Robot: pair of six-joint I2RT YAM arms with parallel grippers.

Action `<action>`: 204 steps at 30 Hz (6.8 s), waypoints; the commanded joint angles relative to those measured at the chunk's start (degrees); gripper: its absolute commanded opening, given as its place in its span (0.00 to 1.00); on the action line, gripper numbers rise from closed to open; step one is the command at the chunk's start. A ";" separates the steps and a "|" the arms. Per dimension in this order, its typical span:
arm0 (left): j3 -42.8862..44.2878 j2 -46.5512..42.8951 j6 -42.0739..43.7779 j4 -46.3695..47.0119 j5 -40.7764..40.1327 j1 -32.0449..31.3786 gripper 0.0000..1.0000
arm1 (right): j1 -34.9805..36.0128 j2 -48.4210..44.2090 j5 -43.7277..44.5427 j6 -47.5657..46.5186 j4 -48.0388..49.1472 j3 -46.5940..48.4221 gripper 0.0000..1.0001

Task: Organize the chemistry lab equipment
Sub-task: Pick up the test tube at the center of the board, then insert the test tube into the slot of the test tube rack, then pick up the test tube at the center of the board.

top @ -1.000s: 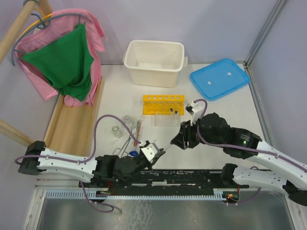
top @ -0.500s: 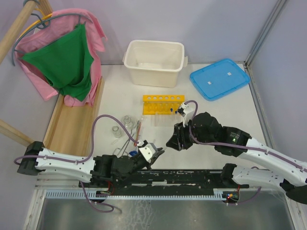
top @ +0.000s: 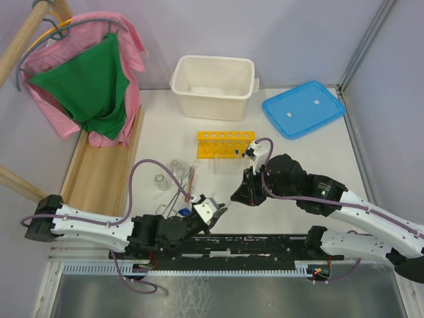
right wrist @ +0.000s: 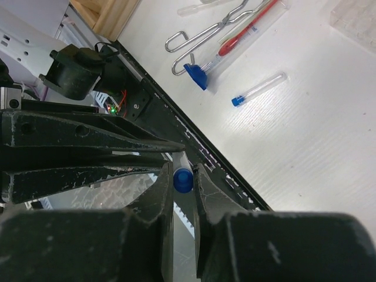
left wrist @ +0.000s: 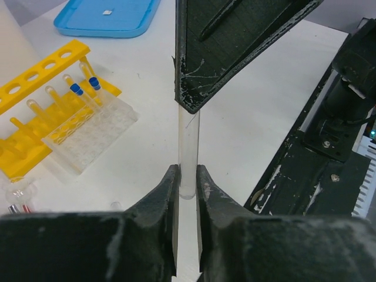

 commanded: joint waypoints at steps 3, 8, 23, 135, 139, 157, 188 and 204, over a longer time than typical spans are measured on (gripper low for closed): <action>1.05 1.74 -2.69 -0.47 -7.74 -0.26 0.38 | -0.14 -0.14 6.82 -2.34 -1.60 1.45 0.05; 2.75 2.42 -9.86 -7.85 -16.07 0.79 0.64 | -0.92 4.62 19.89 -6.73 -6.71 6.03 0.06; 13.33 13.25 -16.30 -22.26 18.21 40.18 0.55 | -16.30 33.79 20.09 -17.01 2.19 21.92 0.07; 2.82 31.68 -22.06 7.57 36.50 45.06 0.49 | 8.64 26.28 16.07 -6.51 39.10 -16.31 0.08; 2.94 33.45 -22.45 8.85 37.92 45.15 0.47 | 11.48 28.13 17.29 -8.61 39.60 -15.71 0.08; 0.36 37.79 -19.33 16.83 43.74 46.21 0.40 | 21.26 32.49 28.59 -16.01 40.37 -13.92 0.09; 1.17 42.87 -20.30 19.31 47.81 47.96 0.40 | 29.37 52.80 51.40 -26.24 54.00 -7.30 0.10; 2.00 44.15 -20.45 17.16 48.41 48.08 0.38 | 30.63 50.78 66.25 -15.25 37.26 -6.31 0.10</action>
